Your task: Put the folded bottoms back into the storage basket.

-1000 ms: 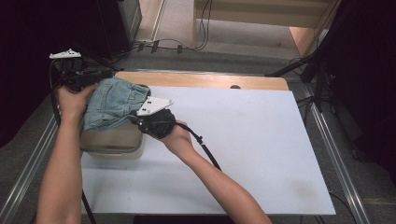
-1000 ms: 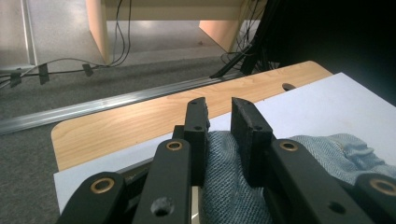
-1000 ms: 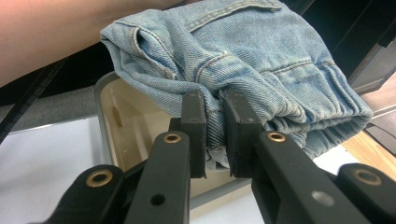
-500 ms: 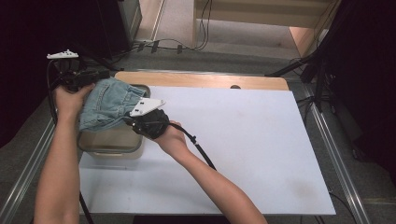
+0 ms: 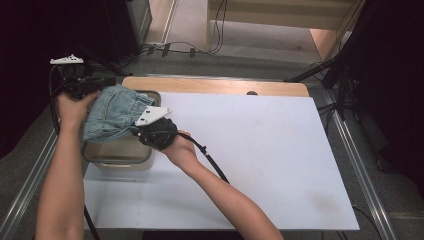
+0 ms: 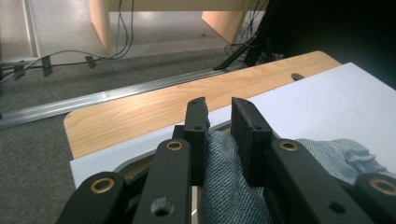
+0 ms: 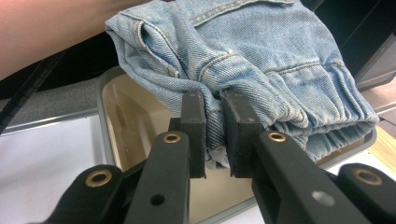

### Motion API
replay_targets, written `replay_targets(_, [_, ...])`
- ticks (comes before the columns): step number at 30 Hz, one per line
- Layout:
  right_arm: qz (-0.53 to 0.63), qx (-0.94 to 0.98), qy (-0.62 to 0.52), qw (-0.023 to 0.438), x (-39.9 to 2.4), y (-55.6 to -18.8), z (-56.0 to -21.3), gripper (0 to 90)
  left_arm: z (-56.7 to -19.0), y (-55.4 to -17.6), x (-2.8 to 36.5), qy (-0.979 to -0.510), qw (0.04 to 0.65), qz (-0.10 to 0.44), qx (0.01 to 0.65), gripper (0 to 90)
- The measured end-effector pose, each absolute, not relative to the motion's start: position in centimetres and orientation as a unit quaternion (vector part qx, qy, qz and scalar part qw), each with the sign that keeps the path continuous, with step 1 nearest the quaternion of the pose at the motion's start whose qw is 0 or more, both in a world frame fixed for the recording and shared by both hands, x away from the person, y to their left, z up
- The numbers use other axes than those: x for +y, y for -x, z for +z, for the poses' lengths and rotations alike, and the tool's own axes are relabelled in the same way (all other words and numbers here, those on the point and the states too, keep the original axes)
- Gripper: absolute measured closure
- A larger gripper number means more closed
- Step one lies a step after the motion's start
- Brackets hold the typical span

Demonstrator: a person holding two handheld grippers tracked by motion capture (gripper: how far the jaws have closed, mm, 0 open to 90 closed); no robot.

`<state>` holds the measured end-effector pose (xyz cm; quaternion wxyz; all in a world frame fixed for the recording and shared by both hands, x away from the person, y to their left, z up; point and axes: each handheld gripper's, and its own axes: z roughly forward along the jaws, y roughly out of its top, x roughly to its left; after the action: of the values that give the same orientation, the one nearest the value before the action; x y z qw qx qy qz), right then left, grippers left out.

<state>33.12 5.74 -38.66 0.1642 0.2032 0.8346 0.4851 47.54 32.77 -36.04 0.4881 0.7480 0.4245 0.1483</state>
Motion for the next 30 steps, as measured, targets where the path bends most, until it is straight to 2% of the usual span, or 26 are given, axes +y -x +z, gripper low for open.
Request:
replay_targets(3, [0.480,0.837,-0.203,0.164,5.9,-33.2,-38.8,76.7,-36.3,-47.6,32.8,-0.753,0.478,0.150,0.426,77.9])
replay_targets(5, [0.477,0.840,-0.202,0.164,6.0,-33.2,-39.0,71.7,-36.4,-47.6,32.7,-0.760,0.463,0.158,0.428,77.0])
replay_targets(6, [0.483,0.838,-0.200,0.157,5.9,-33.2,-39.1,59.9,-36.5,-47.6,32.7,-0.761,0.458,0.164,0.429,70.7])
replay_targets(7, [0.493,0.834,-0.199,0.145,5.9,-33.3,-39.1,44.3,-36.6,-47.7,32.8,-0.756,0.468,0.152,0.431,56.2])
replay_targets(8, [0.498,0.829,-0.207,0.147,6.0,-33.4,-38.9,33.1,-36.6,-47.8,32.8,-0.754,0.473,0.145,0.433,39.3])
replay_targets(9, [0.499,0.828,-0.208,0.147,5.9,-33.4,-38.8,27.8,-36.5,-47.8,32.8,-0.752,0.469,0.149,0.439,26.6])
replay_targets(10, [0.499,0.827,-0.213,0.148,5.9,-33.5,-38.7,20.5,-36.4,-47.7,32.7,-0.752,0.463,0.158,0.441,19.8])
replay_targets(15, [0.501,0.823,-0.223,0.148,5.5,-33.7,-38.4,8.1,-36.3,-47.7,32.0,-0.751,0.457,0.168,0.447,4.4])
replay_targets(17, [0.491,0.826,-0.227,0.161,5.4,-33.7,-38.4,6.2,-36.2,-47.7,31.8,-0.750,0.459,0.164,0.447,2.3])
replay_targets(18, [0.483,0.828,-0.226,0.172,5.5,-33.6,-38.5,1.0,-36.2,-47.7,31.7,-0.751,0.459,0.164,0.446,2.3])
replay_targets(24, [0.482,0.825,-0.224,0.191,5.4,-33.2,-38.5,0.5,-36.0,-47.5,31.2,-0.754,0.461,0.156,0.441,1.0])
replay_targets(30, [0.484,0.824,-0.229,0.185,4.9,-33.3,-38.5,0.5,-35.6,-47.1,30.7,-0.760,0.462,0.158,0.429,1.0])
